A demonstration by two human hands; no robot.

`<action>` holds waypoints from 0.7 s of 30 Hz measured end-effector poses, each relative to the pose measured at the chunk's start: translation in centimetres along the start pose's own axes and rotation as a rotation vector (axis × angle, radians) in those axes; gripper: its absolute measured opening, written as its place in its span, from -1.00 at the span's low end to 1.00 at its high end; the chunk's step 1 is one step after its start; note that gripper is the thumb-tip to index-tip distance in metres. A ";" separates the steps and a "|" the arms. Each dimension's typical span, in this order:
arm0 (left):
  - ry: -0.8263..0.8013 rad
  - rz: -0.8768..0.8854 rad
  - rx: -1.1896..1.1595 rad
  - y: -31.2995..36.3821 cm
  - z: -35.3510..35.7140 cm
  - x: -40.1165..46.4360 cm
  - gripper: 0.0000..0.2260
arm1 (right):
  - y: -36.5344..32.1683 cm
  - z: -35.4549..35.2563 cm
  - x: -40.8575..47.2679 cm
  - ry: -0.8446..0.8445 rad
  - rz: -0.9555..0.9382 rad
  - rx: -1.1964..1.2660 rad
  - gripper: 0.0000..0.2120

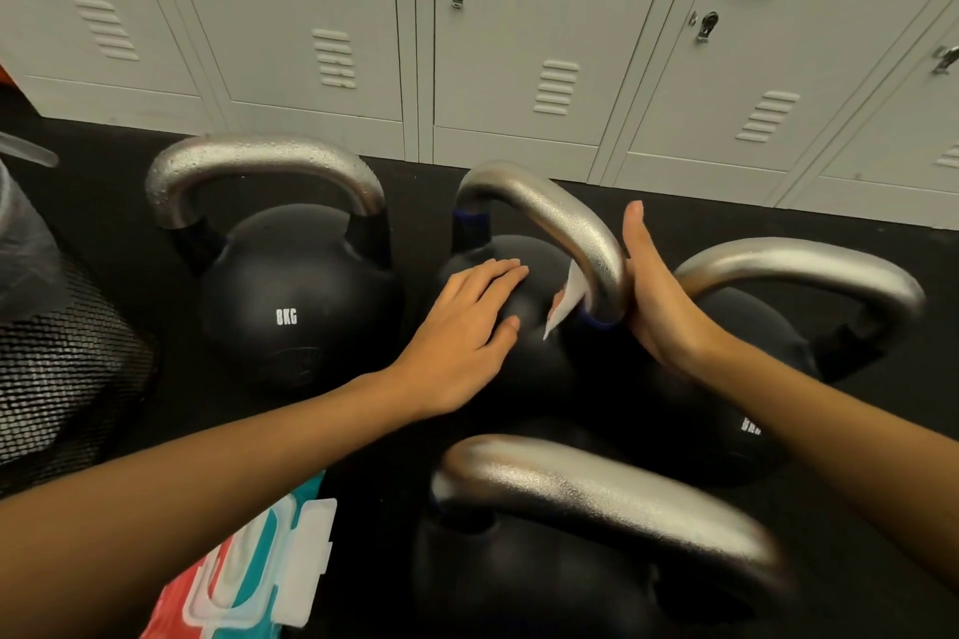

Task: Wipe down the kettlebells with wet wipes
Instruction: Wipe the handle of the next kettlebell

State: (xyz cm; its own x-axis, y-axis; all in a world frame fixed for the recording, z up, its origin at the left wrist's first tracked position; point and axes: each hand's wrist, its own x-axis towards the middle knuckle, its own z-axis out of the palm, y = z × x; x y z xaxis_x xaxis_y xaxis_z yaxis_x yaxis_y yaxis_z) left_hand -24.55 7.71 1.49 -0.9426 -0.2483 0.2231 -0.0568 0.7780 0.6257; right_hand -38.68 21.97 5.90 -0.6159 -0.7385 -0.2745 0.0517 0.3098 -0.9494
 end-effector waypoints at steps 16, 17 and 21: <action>0.001 0.013 0.002 -0.3 0.2 -0.1 -0.54 | 3.4 0.2 -6.7 0.145 -0.067 0.069 -0.66; 0.001 0.012 0.002 -0.3 0.1 0.0 -0.54 | 3.5 0.1 -7.2 0.167 -0.101 0.014 -0.69; 0.014 0.021 0.008 -0.4 0.2 0.0 -0.54 | 2.9 0.1 -7.9 0.264 -0.217 -0.200 -0.55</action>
State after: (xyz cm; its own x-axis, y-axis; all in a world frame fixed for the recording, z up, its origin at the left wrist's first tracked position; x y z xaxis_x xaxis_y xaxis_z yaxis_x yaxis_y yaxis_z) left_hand -24.60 7.52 1.11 -0.9388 -0.2399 0.2472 -0.0394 0.7877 0.6148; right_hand -33.59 28.68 5.32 -0.7778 -0.6285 0.0030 -0.2405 0.2933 -0.9253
